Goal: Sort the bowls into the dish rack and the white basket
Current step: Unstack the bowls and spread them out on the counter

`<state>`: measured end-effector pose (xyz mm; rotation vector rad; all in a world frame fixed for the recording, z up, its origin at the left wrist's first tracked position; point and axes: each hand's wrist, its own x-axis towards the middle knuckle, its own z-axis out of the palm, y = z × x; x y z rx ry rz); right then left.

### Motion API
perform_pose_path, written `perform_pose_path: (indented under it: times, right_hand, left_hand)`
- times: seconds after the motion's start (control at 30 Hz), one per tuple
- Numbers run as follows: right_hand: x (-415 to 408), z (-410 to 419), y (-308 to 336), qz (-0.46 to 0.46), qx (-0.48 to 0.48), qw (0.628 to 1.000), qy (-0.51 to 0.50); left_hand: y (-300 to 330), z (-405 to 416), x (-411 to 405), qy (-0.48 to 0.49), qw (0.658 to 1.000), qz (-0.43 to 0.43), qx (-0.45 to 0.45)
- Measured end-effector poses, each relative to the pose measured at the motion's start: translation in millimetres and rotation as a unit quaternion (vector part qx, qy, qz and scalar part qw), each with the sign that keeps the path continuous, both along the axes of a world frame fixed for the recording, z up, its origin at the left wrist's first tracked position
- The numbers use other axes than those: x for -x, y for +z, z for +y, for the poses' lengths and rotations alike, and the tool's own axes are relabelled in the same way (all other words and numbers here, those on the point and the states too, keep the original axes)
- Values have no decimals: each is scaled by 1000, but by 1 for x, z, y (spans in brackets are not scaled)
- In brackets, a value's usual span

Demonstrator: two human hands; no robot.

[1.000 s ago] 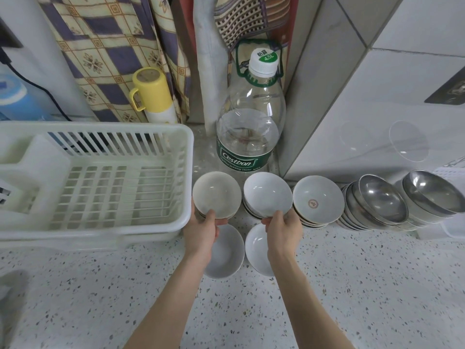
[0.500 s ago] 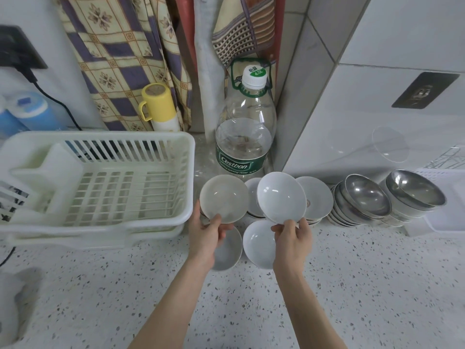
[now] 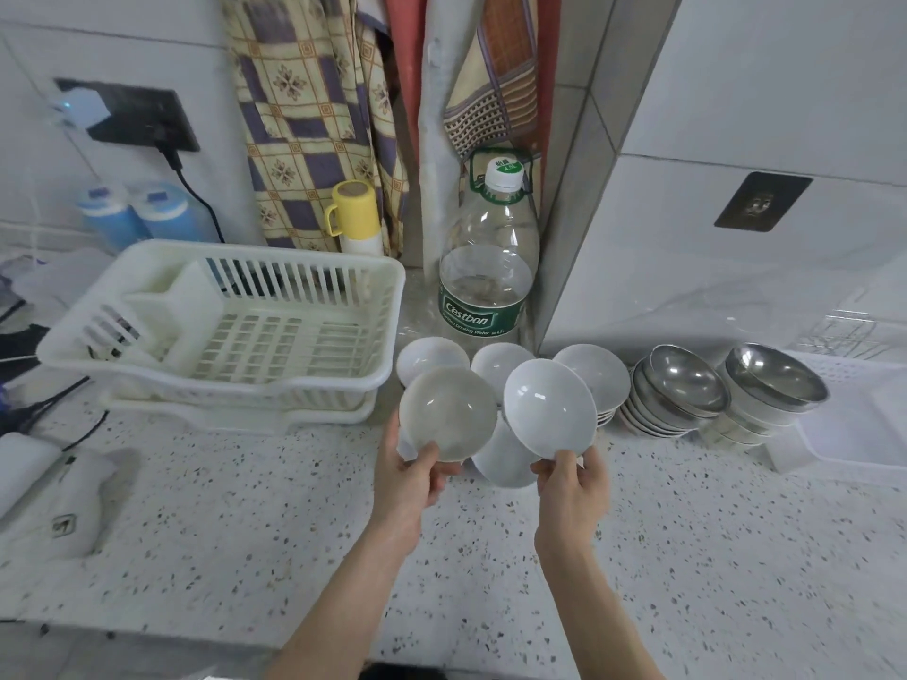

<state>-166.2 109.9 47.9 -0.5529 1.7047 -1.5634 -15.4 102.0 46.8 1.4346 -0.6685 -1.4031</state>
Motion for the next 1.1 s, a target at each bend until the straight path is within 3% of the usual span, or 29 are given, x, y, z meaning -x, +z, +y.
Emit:
perform_pose_path:
  times: [0.57,0.87,1.1]
  right_hand:
    - [-7,117,-18,-19,-83,990,109]
    - [-55,114,-25,-12,-89,984,152]
    - [-131,79,-34,2,-95,982,161]
  left_hand:
    - [-15,131,-36,104,993,-20,-53]
    - [-27,117,-98,137,988,-19,-63]
    - [-30,87,-175,108,992,-20,-58]
